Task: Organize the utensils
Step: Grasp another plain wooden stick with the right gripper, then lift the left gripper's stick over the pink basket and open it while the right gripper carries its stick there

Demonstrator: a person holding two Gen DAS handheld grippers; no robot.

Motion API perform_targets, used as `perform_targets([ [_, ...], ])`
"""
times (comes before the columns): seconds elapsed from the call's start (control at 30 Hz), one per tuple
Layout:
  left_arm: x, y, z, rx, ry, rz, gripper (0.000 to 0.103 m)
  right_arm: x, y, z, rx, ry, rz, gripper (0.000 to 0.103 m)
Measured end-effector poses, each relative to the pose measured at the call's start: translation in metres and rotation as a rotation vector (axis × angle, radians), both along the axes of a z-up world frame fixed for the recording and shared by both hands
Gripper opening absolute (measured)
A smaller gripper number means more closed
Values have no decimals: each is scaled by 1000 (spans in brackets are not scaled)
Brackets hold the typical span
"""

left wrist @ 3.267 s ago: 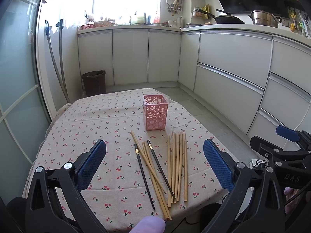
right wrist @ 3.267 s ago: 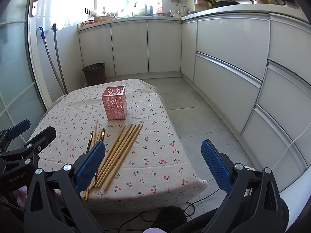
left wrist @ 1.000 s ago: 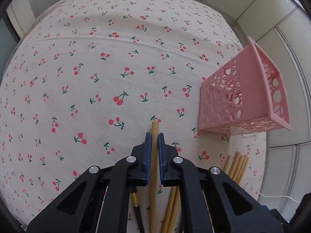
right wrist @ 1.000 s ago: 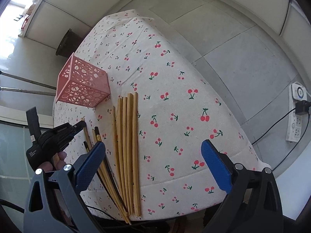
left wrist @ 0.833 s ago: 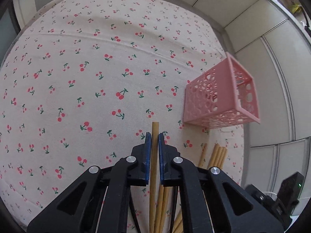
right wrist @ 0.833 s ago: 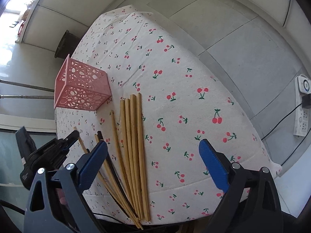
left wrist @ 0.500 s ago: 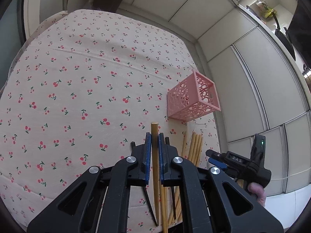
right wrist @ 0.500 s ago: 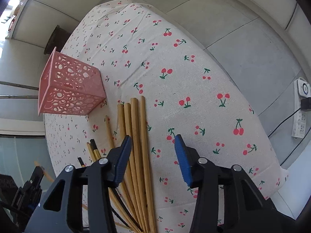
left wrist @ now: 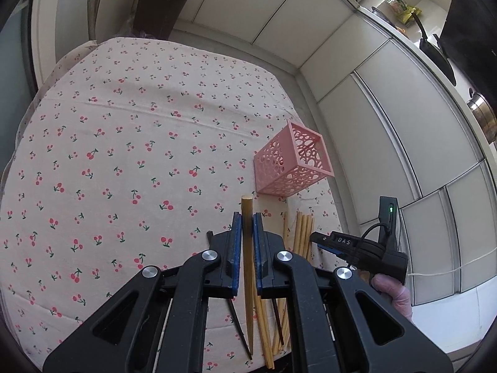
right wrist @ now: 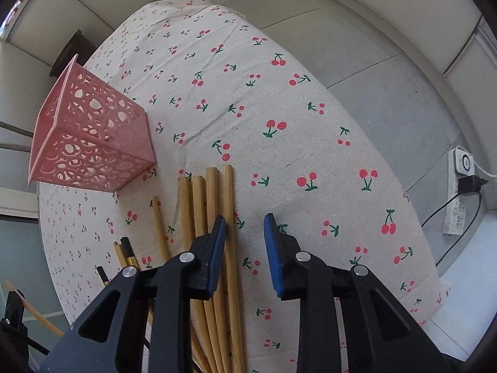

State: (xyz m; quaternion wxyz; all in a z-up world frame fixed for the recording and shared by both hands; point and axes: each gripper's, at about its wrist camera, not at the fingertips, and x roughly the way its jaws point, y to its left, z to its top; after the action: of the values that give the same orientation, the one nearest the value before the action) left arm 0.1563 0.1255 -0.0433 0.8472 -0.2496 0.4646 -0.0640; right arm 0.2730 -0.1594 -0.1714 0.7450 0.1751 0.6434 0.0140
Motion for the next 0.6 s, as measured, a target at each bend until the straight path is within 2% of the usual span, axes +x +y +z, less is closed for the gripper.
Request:
perform_targets([
  [0.1,0,-2,2,18,-8,-2,6,3,13,0,-78,-25,54,26],
  [0.17,0,-5,1,31,-13,-8,7,5,23,0,-152,-50,98,16],
  [0.2,0,-7,2,38,-17,-12,7,5,24,0,-162,-65,106,8],
  [0.37,-3,-14,7,44,-53,-45,7,-3,0,5,-51,-114,74,6],
  [0.47,-9,-19,15,53,-90,-70,6,-15,-16,30,0,-205,69,6],
  [0.6,-22,-32,32,58,-155,-121,6,-43,-32,80,80,-366,88,6],
])
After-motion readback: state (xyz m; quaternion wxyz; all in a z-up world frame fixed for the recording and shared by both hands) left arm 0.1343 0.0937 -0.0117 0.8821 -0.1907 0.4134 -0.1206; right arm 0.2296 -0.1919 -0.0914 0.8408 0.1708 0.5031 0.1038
